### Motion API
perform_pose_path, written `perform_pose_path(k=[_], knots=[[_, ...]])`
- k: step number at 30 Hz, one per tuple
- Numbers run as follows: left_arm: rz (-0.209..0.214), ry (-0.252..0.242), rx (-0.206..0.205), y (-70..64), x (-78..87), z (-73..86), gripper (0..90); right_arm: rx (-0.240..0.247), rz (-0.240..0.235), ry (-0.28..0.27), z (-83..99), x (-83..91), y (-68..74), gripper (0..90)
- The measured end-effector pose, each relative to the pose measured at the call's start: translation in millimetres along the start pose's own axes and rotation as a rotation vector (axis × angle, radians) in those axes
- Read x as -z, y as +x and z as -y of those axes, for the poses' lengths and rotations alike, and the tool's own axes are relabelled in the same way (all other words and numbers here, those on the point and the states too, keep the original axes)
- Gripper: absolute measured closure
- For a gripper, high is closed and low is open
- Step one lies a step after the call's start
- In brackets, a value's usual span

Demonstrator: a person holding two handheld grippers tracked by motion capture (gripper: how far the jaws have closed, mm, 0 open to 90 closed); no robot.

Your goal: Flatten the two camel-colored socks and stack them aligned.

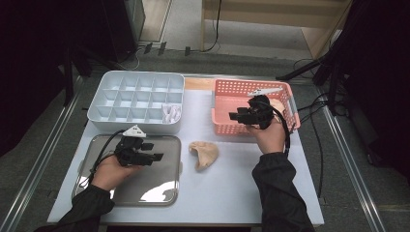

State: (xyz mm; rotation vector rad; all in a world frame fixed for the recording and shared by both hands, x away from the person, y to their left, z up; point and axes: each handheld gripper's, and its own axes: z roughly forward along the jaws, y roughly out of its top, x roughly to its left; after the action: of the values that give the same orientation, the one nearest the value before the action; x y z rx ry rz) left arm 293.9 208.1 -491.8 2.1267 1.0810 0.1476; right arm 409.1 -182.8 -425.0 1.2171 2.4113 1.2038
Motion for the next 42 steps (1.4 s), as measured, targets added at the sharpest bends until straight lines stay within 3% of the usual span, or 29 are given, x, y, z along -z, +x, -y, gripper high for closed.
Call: perform_pose_path(k=[8,20,23,31,42], knots=[[0.003,-0.004,-0.013,-2.4,-0.5,-0.5,40.1,0.002,0.033,-0.007,-10.3,-4.2,-15.5,54.4],[0.002,-0.005,-0.014,-2.6,-0.5,-0.5,40.1,-0.094,0.098,0.010,-12.0,-12.1,-53.0,55.2],[0.002,0.000,-0.015,-2.8,-1.3,-0.4,40.1,-0.074,0.124,0.049,-12.8,-15.9,-58.1,55.4],[0.000,-0.005,-0.011,-1.0,-0.5,-0.2,40.1,-0.027,0.133,0.087,-6.5,-28.6,-64.3,54.6],[0.001,-0.004,-0.011,-1.7,-1.1,-0.2,40.1,-0.040,0.164,0.147,1.9,-39.4,-68.6,54.3]])
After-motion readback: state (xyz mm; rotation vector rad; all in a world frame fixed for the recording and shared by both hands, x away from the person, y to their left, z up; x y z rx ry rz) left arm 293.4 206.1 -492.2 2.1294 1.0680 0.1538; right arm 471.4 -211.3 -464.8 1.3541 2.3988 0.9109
